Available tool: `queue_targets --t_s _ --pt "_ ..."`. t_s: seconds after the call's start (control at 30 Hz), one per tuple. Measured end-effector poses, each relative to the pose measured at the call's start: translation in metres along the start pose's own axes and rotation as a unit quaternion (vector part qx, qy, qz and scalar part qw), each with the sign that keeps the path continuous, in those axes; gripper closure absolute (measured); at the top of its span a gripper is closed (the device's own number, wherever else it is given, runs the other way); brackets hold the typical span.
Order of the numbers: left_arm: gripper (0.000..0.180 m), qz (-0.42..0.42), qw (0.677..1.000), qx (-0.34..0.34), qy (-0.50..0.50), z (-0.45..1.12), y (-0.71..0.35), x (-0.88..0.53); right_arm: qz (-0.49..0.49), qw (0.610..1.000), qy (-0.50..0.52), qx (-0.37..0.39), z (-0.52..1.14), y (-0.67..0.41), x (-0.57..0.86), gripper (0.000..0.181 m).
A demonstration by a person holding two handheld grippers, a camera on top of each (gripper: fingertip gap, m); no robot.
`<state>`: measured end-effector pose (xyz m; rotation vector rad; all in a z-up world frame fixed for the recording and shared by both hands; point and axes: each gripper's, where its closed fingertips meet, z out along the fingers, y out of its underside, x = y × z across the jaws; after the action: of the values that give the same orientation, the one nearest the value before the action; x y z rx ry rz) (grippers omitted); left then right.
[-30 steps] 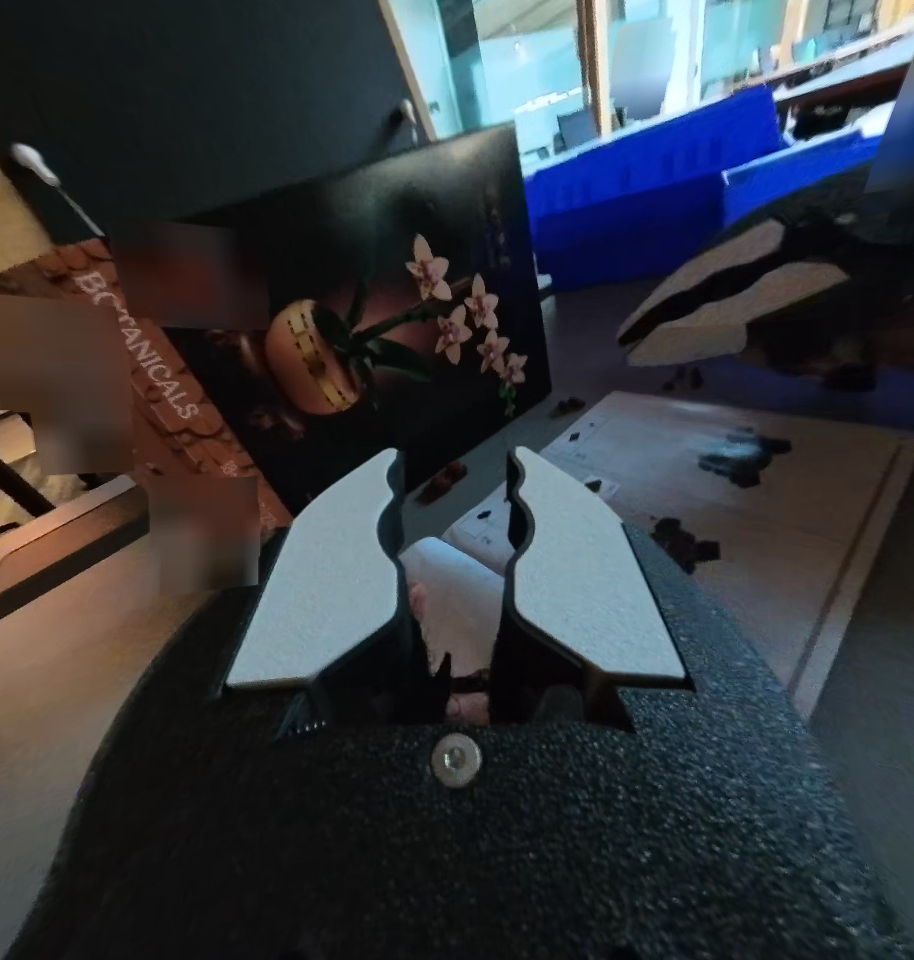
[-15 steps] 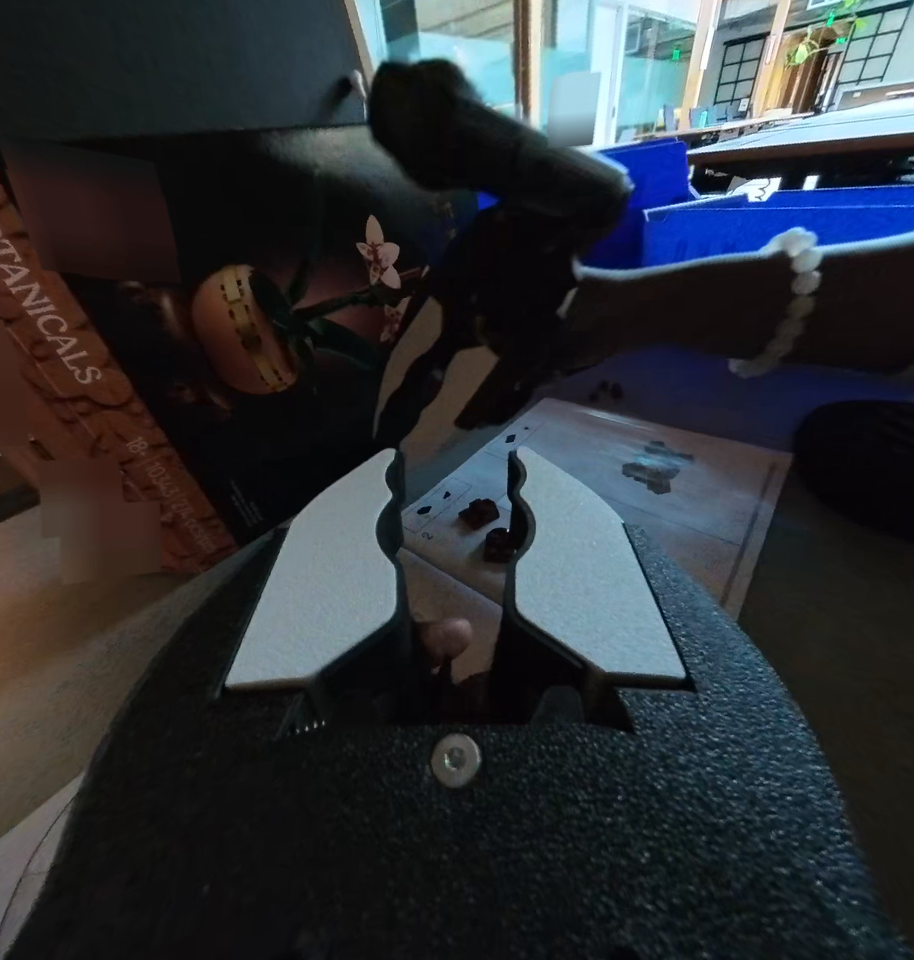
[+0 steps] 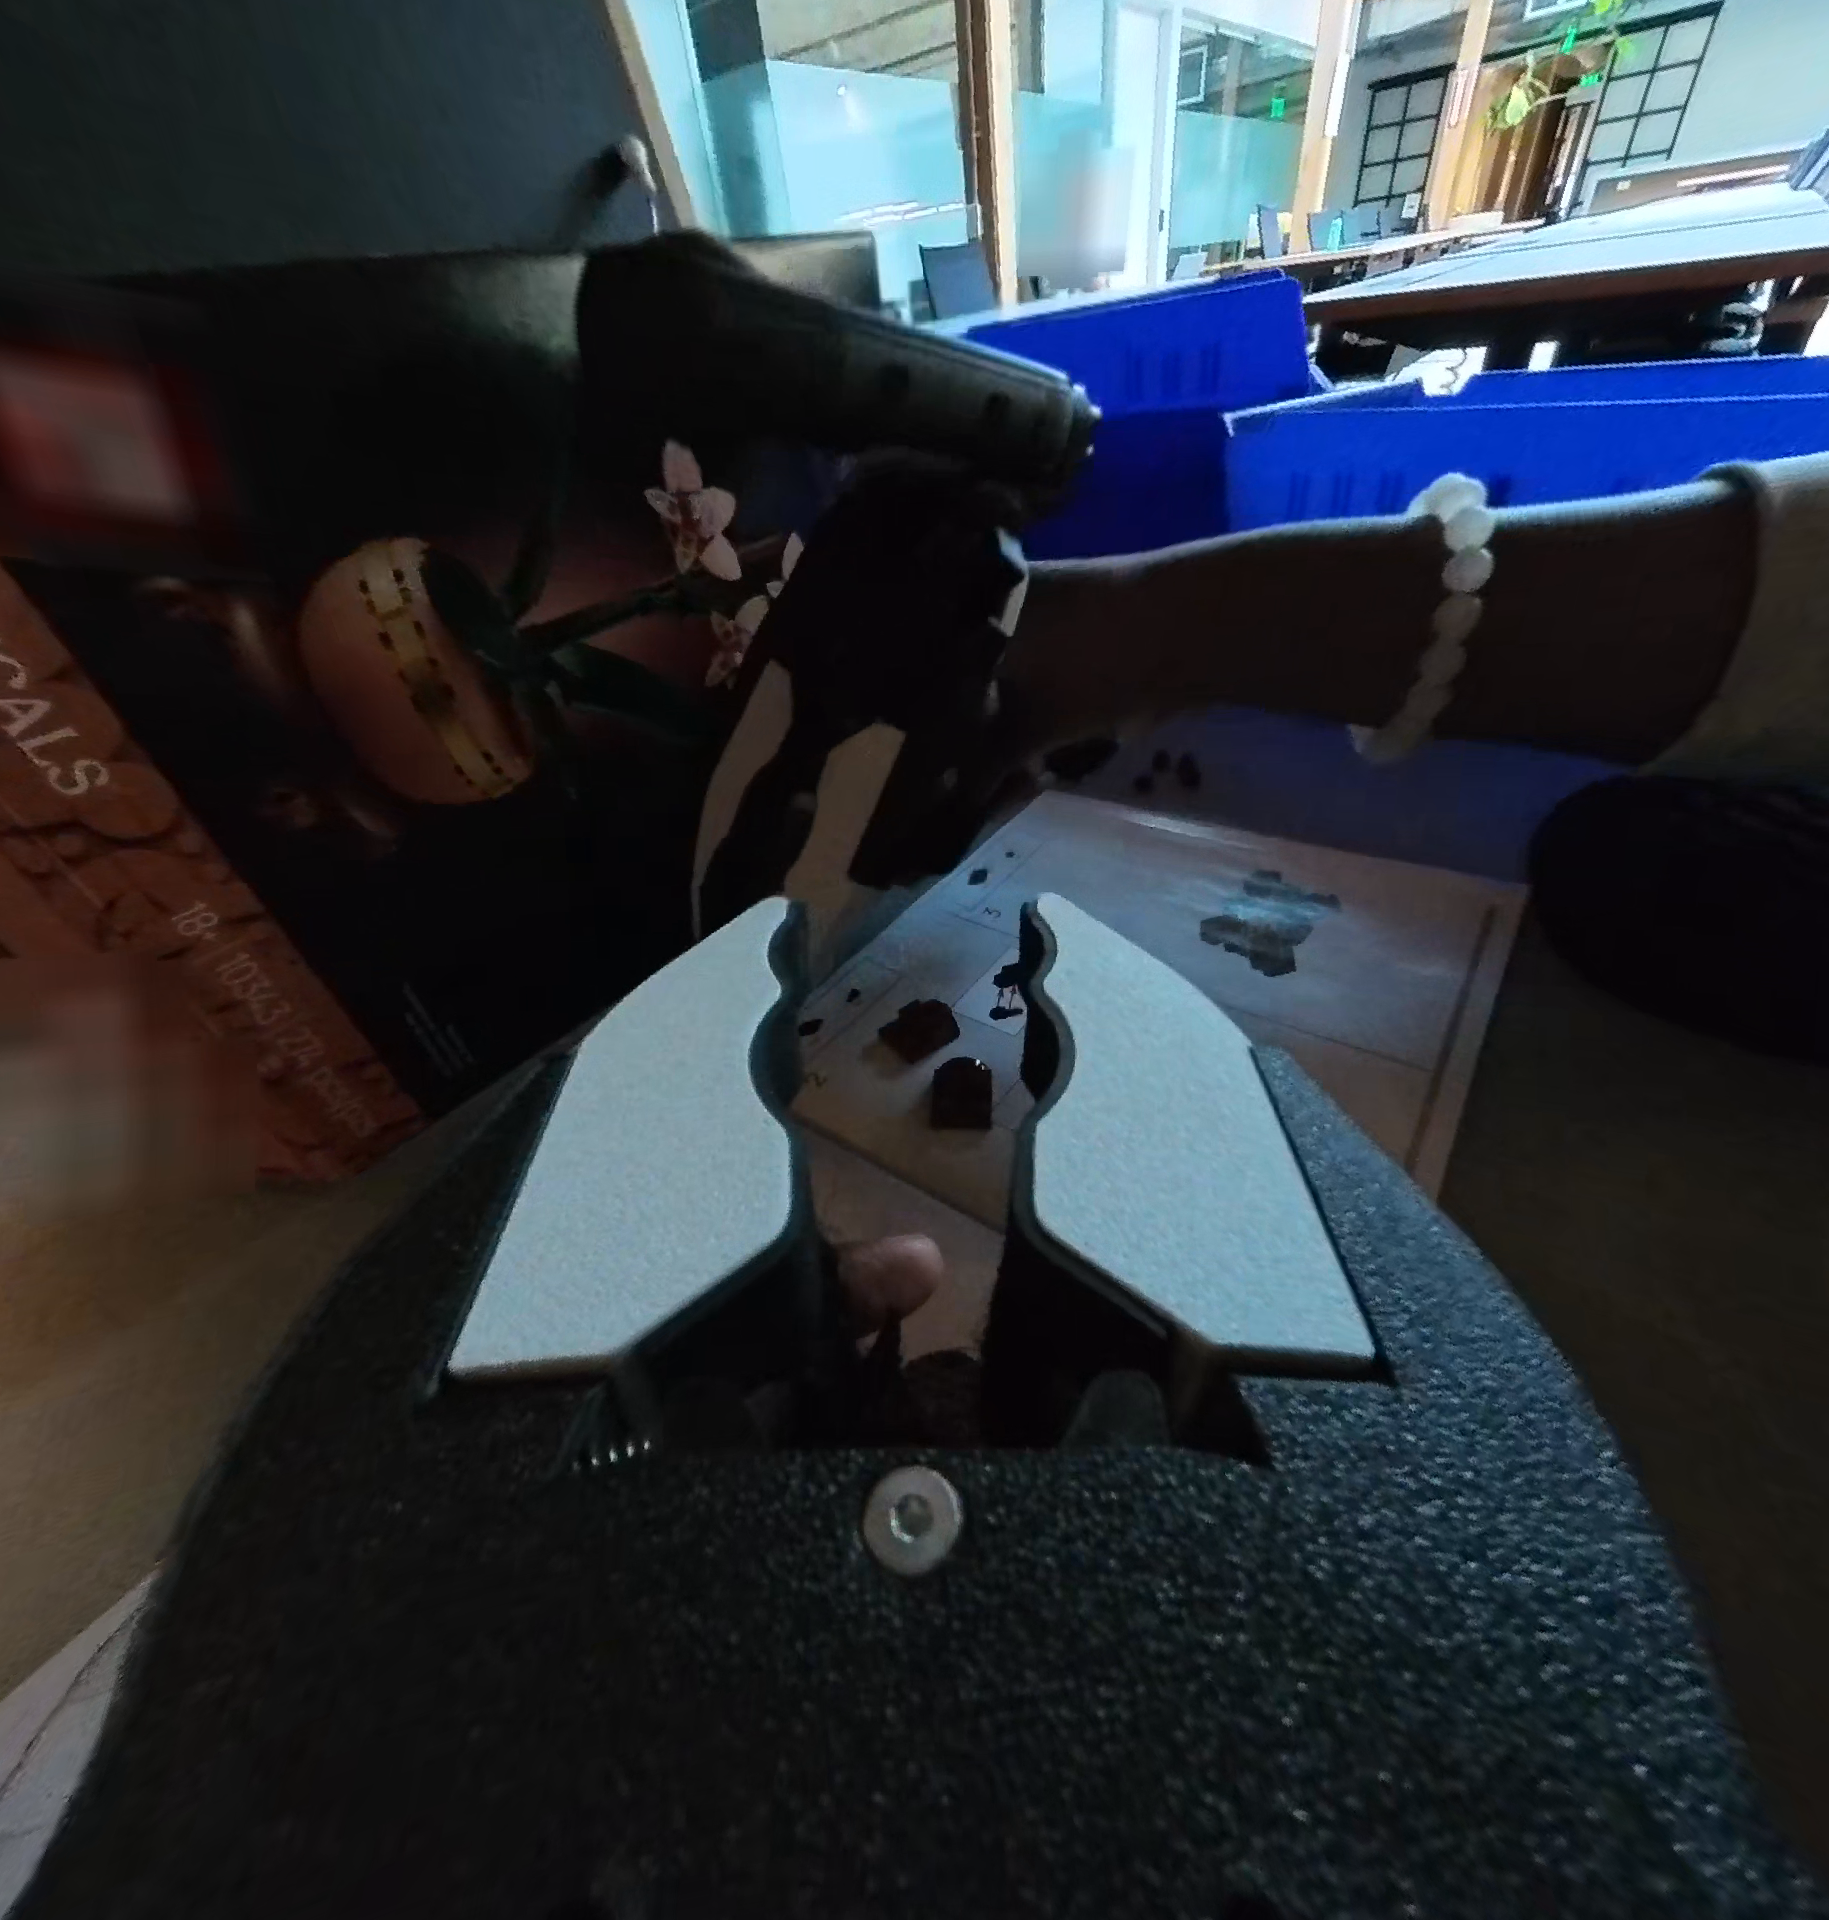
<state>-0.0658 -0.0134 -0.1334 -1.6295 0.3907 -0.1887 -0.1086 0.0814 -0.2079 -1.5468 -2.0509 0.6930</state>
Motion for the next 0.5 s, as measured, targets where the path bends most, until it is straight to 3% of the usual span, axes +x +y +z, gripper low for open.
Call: queue_targets --t_s 0.2,0.5 --pt "0.142 -0.028 1.000 -0.001 0.012 -0.001 0.000 0.000 -0.042 0.999 -0.027 0.020 -0.006 0.002 -0.002 0.156" --pt "0.142 -0.017 0.999 0.003 0.037 -0.001 -0.001 0.008 -0.072 0.996 -0.053 0.017 0.005 0.005 0.000 0.163"
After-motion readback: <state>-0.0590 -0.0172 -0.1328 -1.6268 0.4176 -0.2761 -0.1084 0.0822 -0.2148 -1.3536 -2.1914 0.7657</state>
